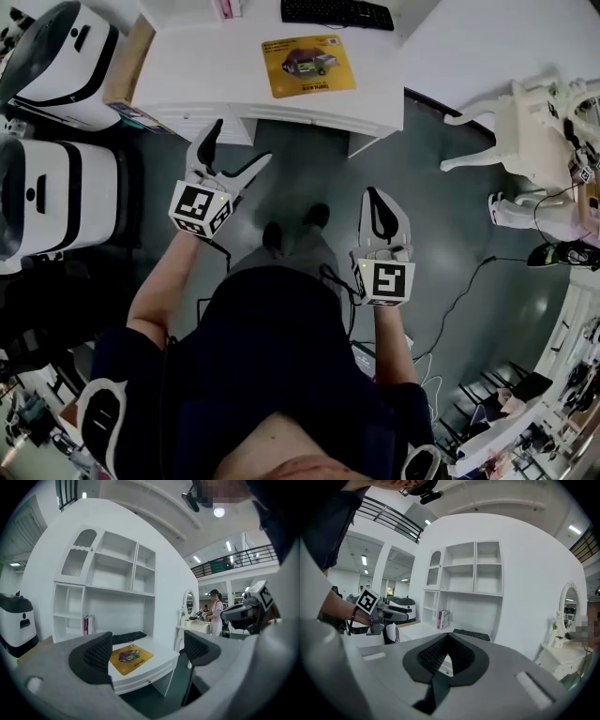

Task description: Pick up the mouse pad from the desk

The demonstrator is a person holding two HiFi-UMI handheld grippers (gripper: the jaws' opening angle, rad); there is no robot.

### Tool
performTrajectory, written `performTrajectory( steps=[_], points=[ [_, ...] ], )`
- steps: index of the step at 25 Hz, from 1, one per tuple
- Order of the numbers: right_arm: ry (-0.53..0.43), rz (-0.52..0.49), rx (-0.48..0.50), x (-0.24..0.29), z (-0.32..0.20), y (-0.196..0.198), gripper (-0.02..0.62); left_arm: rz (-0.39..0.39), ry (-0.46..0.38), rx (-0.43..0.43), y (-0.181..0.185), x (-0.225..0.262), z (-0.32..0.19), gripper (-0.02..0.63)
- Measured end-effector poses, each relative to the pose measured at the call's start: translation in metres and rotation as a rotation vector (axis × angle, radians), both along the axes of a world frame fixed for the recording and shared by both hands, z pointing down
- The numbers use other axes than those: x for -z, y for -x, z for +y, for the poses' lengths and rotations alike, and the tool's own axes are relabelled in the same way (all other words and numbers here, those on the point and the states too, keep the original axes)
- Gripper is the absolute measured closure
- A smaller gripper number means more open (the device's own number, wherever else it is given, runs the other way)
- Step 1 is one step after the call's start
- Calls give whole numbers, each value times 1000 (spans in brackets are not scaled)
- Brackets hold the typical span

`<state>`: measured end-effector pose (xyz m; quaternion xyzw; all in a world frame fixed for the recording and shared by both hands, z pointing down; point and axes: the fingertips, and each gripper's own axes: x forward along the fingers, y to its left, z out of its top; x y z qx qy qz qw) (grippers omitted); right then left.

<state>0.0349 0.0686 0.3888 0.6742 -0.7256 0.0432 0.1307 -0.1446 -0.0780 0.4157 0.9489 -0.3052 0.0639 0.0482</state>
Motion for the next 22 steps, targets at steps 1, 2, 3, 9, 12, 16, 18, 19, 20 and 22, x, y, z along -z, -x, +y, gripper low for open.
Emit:
performTrajectory(
  steps=[1, 2, 3, 9, 12, 16, 18, 19, 20, 22],
  points=[
    [1, 0, 13, -1, -10, -6, 597, 2, 14, 8, -5, -4, -9, 117],
    [1, 1, 27, -1, -21, -12, 597, 5, 28, 17, -11, -9, -19, 116],
    [-1, 3, 42, -2, -32, -18, 597, 7, 38, 27, -18, -13, -28, 117],
    [-6, 9, 158, -3, -102, -61, 597, 27, 102, 101, -57, -38, -87, 117],
    [9, -4, 208, -7, -131, -83, 597, 61, 187, 150, -72, -61, -114, 117],
    [34, -7, 264, -16, -162, -104, 597, 118, 279, 188, -87, -85, -142, 117],
    [53, -7, 279, -22, -174, -111, 597, 149, 329, 205, -91, -97, -153, 117],
    [60, -8, 286, -24, -180, -113, 597, 168, 353, 213, -91, -103, -158, 117],
    [64, -9, 291, -25, -185, -115, 597, 190, 378, 220, -92, -108, -163, 117],
    [69, -14, 297, -26, -194, -117, 597, 236, 428, 229, -93, -119, -172, 117]
  ],
)
